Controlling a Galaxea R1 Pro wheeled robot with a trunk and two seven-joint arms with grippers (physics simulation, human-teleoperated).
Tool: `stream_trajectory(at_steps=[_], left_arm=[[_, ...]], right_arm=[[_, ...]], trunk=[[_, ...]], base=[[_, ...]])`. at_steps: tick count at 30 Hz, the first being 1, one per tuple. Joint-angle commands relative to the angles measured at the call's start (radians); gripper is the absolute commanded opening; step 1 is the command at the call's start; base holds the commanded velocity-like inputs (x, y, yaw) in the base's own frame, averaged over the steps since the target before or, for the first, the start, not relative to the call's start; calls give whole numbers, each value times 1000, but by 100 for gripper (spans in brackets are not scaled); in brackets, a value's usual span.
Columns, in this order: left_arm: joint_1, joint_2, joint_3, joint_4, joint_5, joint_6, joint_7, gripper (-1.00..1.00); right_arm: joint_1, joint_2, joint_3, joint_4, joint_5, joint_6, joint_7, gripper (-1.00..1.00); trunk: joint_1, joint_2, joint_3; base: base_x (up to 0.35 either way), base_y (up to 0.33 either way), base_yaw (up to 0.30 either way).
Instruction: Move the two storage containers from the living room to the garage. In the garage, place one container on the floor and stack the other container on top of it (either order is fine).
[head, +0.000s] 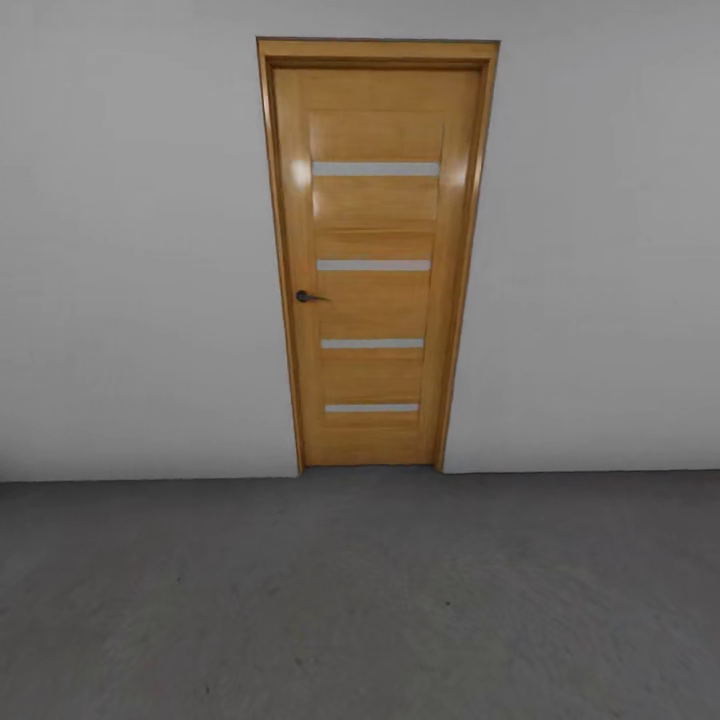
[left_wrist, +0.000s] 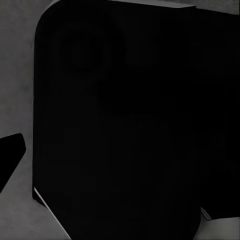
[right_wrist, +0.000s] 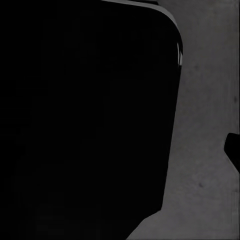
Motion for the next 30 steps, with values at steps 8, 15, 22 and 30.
stream_trajectory(at_steps=[8, 15, 22, 30], left_arm=[[0, 2, 2, -1, 11, 3, 1, 100], [0, 3, 2, -1, 13, 3, 1, 100], [0, 3, 2, -1, 12, 3, 1, 100], [0, 3, 2, -1, 12, 3, 1, 100]], right_arm=[[0, 3, 0, 0, 9, -4, 0, 100], [0, 1, 3, 0, 11, -4, 0, 100], [0, -6, 2, 0, 12, -3, 0, 100], [0, -5, 4, 0, 13, -1, 0, 100]], trunk=[[0, 0, -1], [0, 0, -1], [0, 0, -1], [0, 0, -1]], base=[[273, -235, 22], [300, -137, 209], [321, -3, 31], [322, 0, 0]])
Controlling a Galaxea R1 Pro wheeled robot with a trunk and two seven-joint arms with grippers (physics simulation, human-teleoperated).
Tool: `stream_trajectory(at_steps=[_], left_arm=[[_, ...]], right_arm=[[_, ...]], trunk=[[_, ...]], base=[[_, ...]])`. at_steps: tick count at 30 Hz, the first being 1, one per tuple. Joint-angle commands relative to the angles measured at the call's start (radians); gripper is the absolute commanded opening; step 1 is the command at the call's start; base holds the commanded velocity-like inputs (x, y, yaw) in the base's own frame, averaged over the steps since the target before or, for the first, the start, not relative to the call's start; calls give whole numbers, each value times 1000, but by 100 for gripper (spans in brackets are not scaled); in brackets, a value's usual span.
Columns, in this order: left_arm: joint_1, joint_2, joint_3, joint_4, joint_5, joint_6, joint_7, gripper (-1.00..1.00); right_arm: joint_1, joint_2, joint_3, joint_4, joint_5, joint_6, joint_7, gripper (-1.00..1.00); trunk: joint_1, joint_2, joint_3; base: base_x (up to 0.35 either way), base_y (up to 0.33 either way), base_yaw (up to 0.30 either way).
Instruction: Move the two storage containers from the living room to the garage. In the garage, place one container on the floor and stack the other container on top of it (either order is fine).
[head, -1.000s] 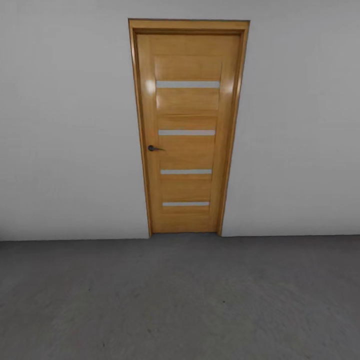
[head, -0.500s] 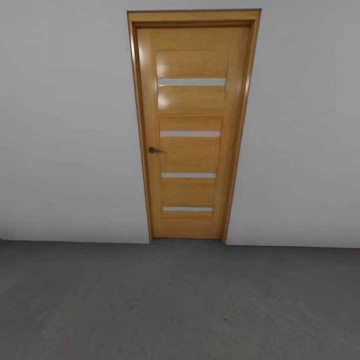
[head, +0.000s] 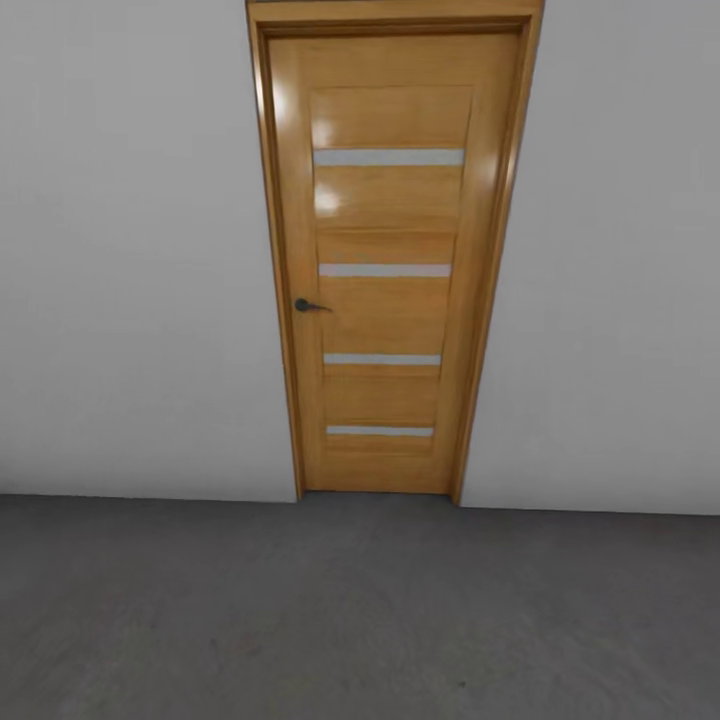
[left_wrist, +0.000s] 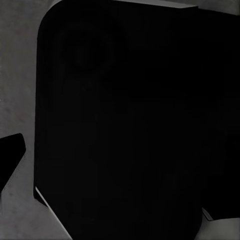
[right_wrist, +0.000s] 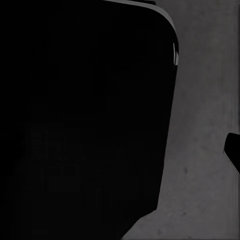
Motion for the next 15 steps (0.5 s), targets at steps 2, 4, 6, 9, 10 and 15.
stream_trajectory(at_steps=[2, 4, 6, 9, 10, 15], left_arm=[[1, 0, 1, -2, 8, 3, 1, 100], [0, 0, 1, -2, 8, 3, 1, 100], [0, 0, 1, -2, 8, 3, 1, 100], [0, 0, 1, -2, 8, 4, 1, 100], [0, -1, 1, -2, 8, 4, 1, 100], [0, -1, 1, -2, 8, 4, 1, 100]], right_arm=[[0, 1, 0, 0, 6, -2, 0, 100], [0, 1, 0, 0, 6, -2, 0, 100], [0, 1, 0, 0, 5, -3, 0, 100], [0, 0, -1, 0, 4, -4, 0, 100], [0, -1, -1, 0, 3, -5, 0, 100], [0, 3, -4, 0, 2, -5, 0, 100]], trunk=[[1, 0, -1], [1, 0, -1], [1, 0, -1], [1, 0, -1], [1, 0, -1], [1, 0, -1]], base=[[322, 0, 0], [322, 0, 0], [322, 0, 0], [322, 0, 0], [322, 0, 0], [322, 0, 0]])
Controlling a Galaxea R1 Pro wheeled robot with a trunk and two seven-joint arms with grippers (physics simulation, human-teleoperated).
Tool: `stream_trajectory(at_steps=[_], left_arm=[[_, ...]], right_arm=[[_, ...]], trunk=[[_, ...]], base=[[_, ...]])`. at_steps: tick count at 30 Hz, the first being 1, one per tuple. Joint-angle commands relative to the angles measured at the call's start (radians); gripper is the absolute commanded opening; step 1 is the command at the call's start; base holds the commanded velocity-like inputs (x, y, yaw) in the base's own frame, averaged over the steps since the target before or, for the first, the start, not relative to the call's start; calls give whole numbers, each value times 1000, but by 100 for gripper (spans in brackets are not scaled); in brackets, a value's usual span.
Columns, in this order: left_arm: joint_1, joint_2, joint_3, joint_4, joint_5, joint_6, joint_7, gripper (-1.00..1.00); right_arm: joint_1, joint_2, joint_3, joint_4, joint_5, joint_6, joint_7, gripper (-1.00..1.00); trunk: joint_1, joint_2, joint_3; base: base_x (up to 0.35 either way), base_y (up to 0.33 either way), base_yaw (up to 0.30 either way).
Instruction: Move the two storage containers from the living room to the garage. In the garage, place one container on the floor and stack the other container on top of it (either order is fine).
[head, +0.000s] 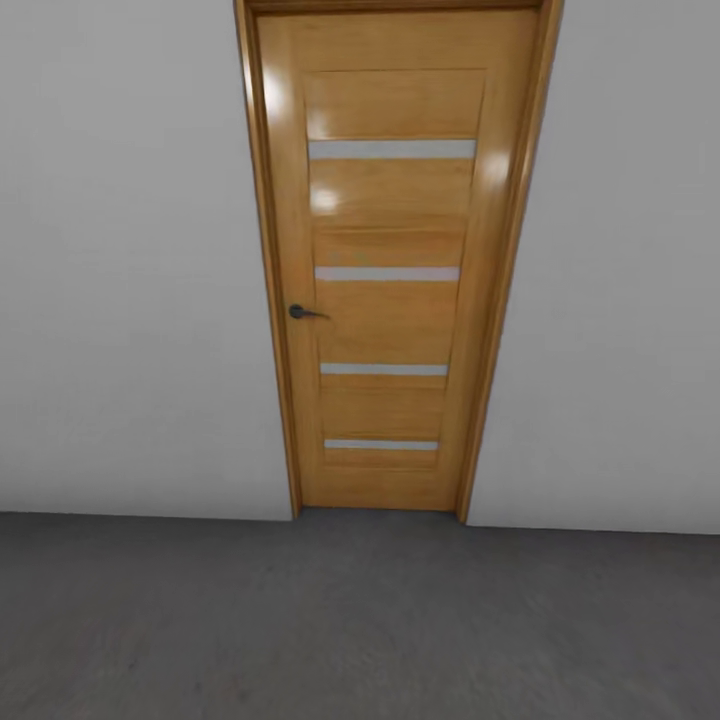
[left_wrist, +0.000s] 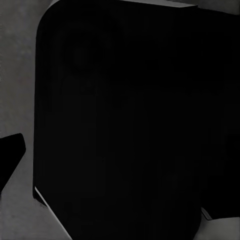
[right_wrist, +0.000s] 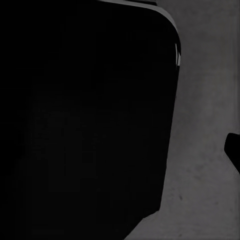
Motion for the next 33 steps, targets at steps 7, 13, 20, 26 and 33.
stream_trajectory(at_steps=[7, 13, 20, 26, 33], left_arm=[[0, 0, 1, -2, 8, 3, 1, 100], [0, 0, 1, -2, 8, 3, 1, 100], [0, 0, 1, -2, 8, 2, 1, 100], [0, 0, 1, -2, 8, 2, 1, 100], [0, 0, 1, -2, 8, 2, 1, 100]], right_arm=[[0, 4, -3, 0, 6, -2, 0, 100], [0, 4, -3, 0, 5, -2, 0, 100], [0, 2, -3, 0, 5, -2, 0, 100], [0, 1, -2, 0, 5, -2, 0, 100], [0, 1, -2, 0, 5, -2, 0, 100]], trunk=[[1, 0, -1], [1, 0, -1], [1, 0, -1], [1, 0, -1], [1, 0, -1]], base=[[322, 0, 0], [322, 0, 0], [322, 0, 0], [322, -3, 0], [312, -94, 0]])
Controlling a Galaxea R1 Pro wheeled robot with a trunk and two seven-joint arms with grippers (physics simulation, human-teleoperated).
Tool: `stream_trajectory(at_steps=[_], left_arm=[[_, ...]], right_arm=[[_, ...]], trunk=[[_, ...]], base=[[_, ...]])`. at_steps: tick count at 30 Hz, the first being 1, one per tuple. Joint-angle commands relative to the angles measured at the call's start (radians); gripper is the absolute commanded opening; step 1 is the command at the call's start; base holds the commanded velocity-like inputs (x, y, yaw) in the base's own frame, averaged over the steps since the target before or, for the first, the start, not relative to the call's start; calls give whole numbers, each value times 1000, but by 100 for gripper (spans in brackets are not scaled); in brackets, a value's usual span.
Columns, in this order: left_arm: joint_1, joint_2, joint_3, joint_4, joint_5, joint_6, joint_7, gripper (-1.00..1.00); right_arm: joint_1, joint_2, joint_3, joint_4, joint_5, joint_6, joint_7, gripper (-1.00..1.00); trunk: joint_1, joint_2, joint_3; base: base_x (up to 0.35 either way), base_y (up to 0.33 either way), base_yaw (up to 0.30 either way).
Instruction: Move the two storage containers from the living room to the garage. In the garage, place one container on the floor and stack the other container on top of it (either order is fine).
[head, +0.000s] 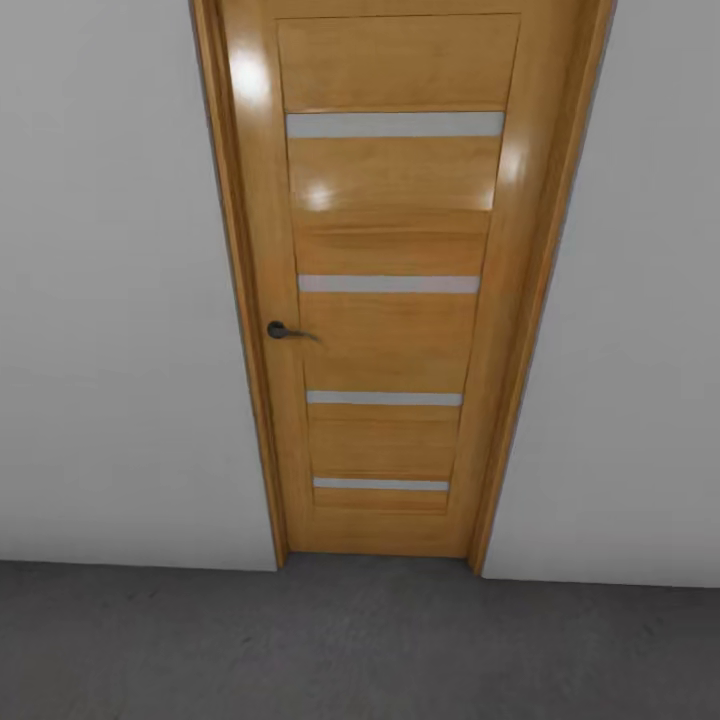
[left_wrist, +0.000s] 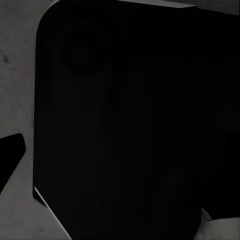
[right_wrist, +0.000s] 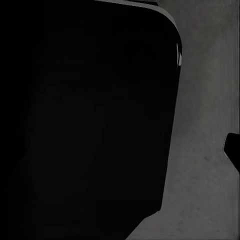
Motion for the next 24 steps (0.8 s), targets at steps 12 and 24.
stream_trajectory(at_steps=[12, 24], left_arm=[[0, 0, 1, -2, 8, 2, 1, 100], [0, 1, 1, -2, 8, 0, 1, 100]], right_arm=[[0, 0, 0, 0, 5, -2, 0, 100], [0, -2, 3, 0, 8, -2, 0, 100]], trunk=[[1, 0, -1], [1, 0, -1]], base=[[266, -222, 0], [250, -231, 94]])
